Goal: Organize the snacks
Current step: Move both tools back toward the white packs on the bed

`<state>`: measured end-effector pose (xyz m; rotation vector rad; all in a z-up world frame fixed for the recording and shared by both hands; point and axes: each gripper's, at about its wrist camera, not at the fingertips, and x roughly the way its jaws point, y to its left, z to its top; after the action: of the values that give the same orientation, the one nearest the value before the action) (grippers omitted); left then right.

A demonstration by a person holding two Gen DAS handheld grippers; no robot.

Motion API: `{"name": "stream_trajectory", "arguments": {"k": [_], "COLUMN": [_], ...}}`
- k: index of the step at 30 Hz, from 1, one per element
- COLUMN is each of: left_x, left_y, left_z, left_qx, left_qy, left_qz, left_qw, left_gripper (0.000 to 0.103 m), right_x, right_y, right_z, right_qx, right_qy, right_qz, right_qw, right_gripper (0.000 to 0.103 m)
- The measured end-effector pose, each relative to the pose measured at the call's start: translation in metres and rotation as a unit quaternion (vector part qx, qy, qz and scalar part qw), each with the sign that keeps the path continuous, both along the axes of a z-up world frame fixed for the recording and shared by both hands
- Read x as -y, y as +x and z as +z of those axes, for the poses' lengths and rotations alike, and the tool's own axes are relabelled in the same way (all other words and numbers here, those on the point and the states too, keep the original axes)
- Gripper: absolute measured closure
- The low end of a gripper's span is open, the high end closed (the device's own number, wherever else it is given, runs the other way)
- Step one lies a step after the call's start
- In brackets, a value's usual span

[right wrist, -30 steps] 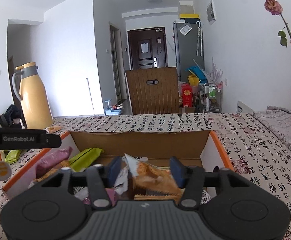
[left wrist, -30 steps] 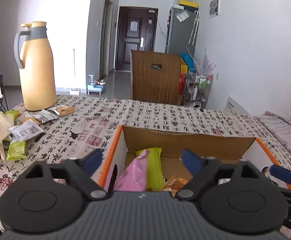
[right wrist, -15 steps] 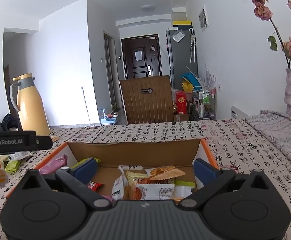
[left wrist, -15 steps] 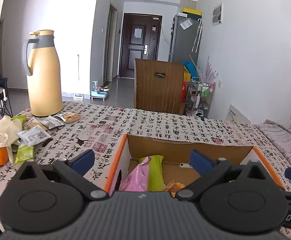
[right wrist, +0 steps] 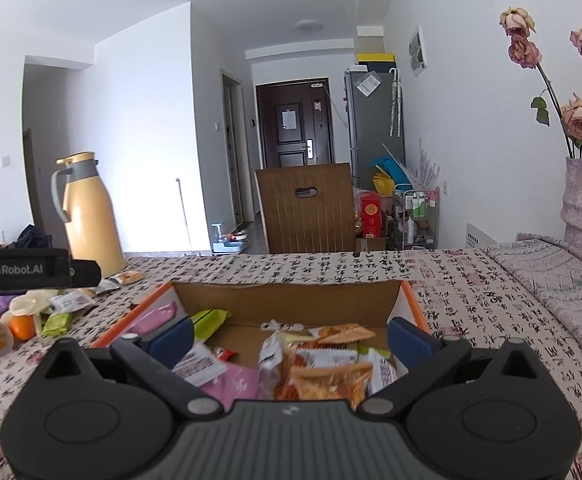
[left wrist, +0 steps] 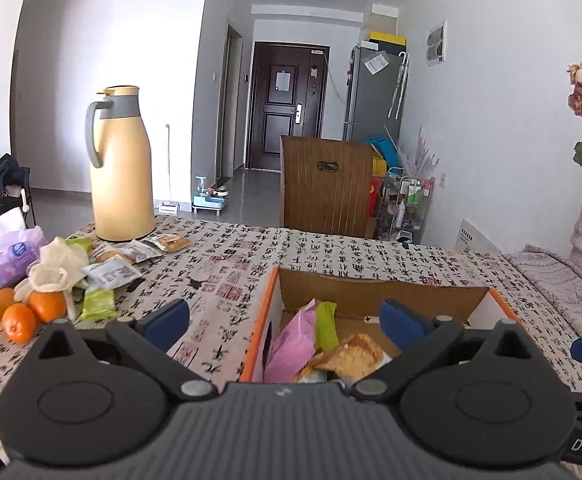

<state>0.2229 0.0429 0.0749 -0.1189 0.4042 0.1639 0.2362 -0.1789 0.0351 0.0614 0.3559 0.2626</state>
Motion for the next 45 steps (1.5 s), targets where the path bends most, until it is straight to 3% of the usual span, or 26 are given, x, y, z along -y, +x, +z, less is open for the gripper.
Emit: {"name": "stream_trajectory", "arguments": {"k": [16, 35, 45], "left_x": [-0.016, -0.019, -0.016], "left_y": [-0.084, -0.122, -0.121], "left_z": [-0.033, -0.081, -0.086], "left_qx": [-0.028, -0.090, -0.101], "left_qy": [-0.001, -0.007, -0.007], "left_qz": [-0.002, -0.028, -0.032], "left_qw": [0.9996, 0.9955, 0.9943], "left_gripper": [0.000, 0.000, 0.000], "right_x": [-0.001, -0.019, -0.019], "right_y": [-0.078, -0.093, -0.095], "right_z": [-0.023, -0.090, -0.095], "right_qx": [-0.032, -0.151, -0.150], "right_qy": [0.006, -0.063, -0.068], "right_qz": [0.010, -0.014, -0.013], "right_qw": [0.999, 0.986, 0.986], "right_gripper": [0.000, 0.000, 0.019]}}
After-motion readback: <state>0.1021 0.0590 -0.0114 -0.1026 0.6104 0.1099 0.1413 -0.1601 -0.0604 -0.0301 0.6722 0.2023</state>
